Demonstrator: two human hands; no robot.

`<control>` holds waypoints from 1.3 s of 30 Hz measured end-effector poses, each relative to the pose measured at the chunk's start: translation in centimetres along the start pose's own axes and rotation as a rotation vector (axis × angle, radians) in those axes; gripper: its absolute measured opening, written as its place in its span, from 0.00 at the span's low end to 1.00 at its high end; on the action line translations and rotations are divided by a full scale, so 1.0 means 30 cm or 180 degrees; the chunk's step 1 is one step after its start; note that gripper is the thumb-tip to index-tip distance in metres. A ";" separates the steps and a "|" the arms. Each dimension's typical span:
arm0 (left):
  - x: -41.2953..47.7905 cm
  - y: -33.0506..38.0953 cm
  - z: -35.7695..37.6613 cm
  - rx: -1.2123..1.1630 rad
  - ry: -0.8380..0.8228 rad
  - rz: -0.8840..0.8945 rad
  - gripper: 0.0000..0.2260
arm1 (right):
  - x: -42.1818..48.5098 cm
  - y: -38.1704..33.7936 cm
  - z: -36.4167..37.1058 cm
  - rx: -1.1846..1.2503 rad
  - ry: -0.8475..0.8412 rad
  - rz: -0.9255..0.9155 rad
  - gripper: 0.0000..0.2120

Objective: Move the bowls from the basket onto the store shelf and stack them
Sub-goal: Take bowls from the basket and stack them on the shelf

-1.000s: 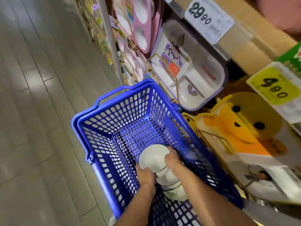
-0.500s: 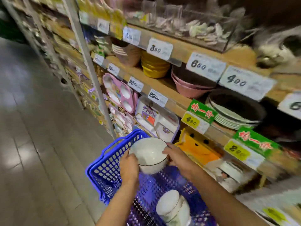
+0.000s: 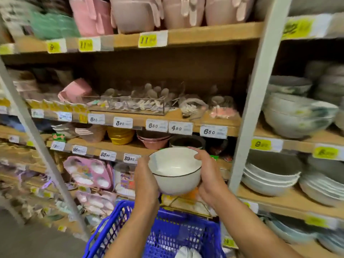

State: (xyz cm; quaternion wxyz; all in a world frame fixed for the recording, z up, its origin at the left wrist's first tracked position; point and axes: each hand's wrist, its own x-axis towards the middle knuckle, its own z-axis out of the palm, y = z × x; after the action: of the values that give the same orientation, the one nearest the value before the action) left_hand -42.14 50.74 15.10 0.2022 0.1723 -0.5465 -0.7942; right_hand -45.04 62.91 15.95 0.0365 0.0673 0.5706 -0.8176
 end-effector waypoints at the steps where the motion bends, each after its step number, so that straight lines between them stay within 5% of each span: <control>1: -0.030 0.007 0.037 -0.0096 -0.0085 0.0070 0.17 | -0.033 -0.041 -0.030 0.0042 0.0068 -0.0089 0.15; 12: -0.438 0.036 0.484 -0.0349 -0.1320 0.0089 0.15 | -0.334 -0.401 -0.513 0.0175 0.0917 -0.0653 0.14; 17: -0.625 0.000 0.720 -0.0445 -0.1475 -0.0124 0.14 | -0.420 -0.522 -0.763 0.0165 0.1205 -0.0716 0.13; 30: -0.939 -0.107 1.166 -0.0340 -0.1760 -0.0448 0.15 | -0.456 -0.763 -1.264 0.0219 0.1209 -0.0925 0.14; 39: -0.819 -0.110 1.320 -0.0363 -0.1853 -0.0626 0.20 | -0.298 -0.825 -1.363 0.0283 0.0776 -0.0929 0.12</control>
State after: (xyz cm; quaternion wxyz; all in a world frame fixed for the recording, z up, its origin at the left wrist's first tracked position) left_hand -41.06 95.94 26.89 -0.0313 -0.0219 -0.5167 -0.8553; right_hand -36.77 109.68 26.39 -0.1548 0.0839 0.5378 -0.8244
